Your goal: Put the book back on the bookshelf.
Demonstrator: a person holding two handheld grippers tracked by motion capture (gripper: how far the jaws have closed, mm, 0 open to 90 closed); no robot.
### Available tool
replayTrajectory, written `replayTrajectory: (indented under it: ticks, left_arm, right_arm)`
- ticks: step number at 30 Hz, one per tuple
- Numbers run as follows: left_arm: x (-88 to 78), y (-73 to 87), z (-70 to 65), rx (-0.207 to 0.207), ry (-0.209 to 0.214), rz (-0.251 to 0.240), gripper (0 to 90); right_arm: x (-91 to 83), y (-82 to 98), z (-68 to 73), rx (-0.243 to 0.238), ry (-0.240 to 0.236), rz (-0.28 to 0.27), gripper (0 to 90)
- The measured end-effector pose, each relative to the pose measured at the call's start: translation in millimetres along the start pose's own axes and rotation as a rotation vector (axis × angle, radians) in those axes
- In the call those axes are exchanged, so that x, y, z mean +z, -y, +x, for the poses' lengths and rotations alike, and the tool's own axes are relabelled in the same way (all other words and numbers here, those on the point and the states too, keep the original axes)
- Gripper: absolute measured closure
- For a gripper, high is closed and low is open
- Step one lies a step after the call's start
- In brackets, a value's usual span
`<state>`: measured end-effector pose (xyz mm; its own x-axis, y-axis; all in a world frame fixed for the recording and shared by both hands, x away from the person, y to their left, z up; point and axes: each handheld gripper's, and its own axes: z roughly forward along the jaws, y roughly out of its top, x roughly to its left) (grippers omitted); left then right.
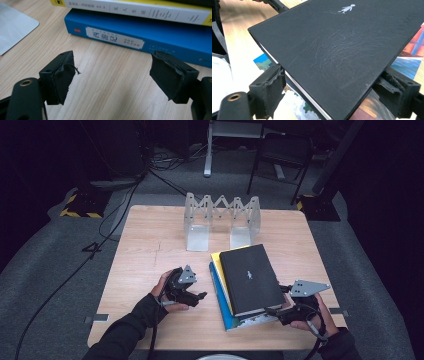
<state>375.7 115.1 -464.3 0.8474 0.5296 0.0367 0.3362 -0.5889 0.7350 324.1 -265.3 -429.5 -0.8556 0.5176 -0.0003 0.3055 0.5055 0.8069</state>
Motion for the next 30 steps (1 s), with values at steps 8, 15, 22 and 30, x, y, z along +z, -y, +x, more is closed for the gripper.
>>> replayTrajectory:
  ticks: [8,15,22,30]
  left_arm:
    - [8.2,-1.1,7.4,-0.005,-0.023,0.01,20.7]
    - [14.6,-5.3,14.8,-0.006,-0.037,0.01,21.5]
    - [25.0,-8.1,22.8,-0.005,-0.076,0.022,22.5]
    - [27.8,-17.7,26.0,-0.013,-0.078,-0.005,22.5]
  right_arm:
    - [9.1,-6.6,3.5,-0.004,-0.015,0.004,14.5]
    - [18.9,-13.8,7.7,-0.025,-0.018,0.013,14.6]
    - [4.7,-6.0,-1.5,-0.019,-0.062,0.009,21.4]
    - [-18.1,-16.2,-8.1,0.003,-0.01,-0.045,24.3]
